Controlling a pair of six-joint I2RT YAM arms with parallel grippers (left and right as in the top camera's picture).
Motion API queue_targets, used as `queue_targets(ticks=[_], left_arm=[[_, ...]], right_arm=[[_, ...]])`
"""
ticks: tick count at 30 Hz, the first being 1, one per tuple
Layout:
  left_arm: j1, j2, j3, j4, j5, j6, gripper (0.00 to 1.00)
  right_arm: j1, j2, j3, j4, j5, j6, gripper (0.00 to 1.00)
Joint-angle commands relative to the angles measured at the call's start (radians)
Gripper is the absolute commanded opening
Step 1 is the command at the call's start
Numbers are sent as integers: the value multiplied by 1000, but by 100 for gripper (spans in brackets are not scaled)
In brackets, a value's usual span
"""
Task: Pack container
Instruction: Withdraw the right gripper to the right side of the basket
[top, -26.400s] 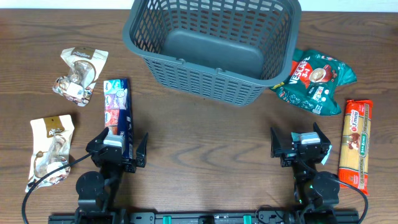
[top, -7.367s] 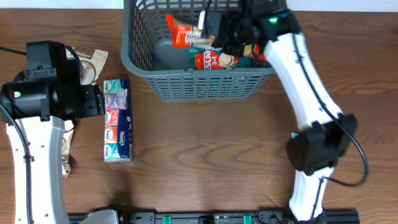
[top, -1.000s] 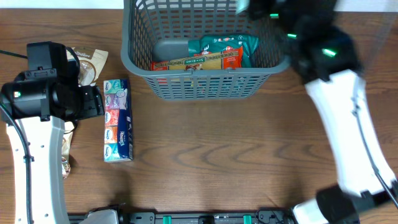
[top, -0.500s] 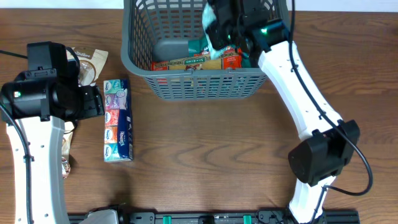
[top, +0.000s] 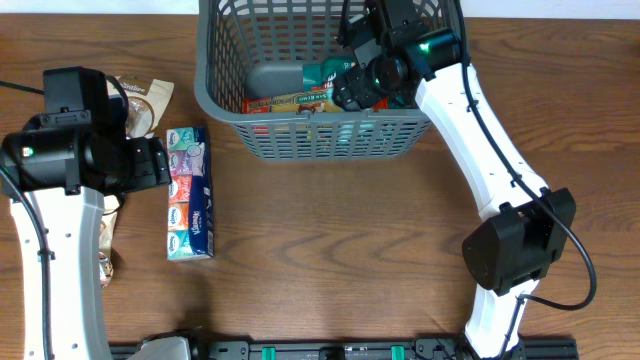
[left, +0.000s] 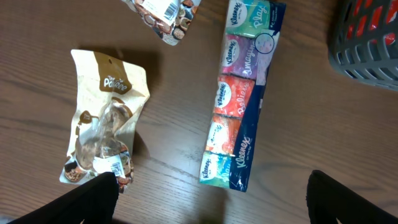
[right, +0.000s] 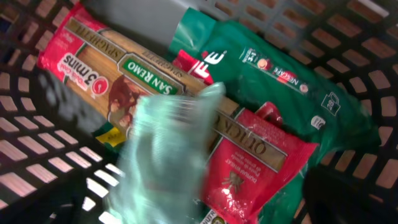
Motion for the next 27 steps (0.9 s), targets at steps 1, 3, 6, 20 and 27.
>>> queue_targets(ticks=[1, 3, 6, 20, 27], left_arm=[[4, 0, 3, -2, -16, -6, 88], [4, 0, 3, -1, -16, -6, 88], [4, 0, 3, 1, -16, -6, 88], [-78, 0, 3, -33, 26, 58, 88], [-101, 1, 3, -63, 26, 74, 89]], right_arm=[[-5, 3, 26, 10, -4, -27, 99], [-7, 3, 27, 23, -4, -30, 99], [-8, -8, 77, 0, 21, -24, 99], [-227, -171, 657, -530, 254, 380, 99], [-454, -158, 528, -652, 126, 393, 99]])
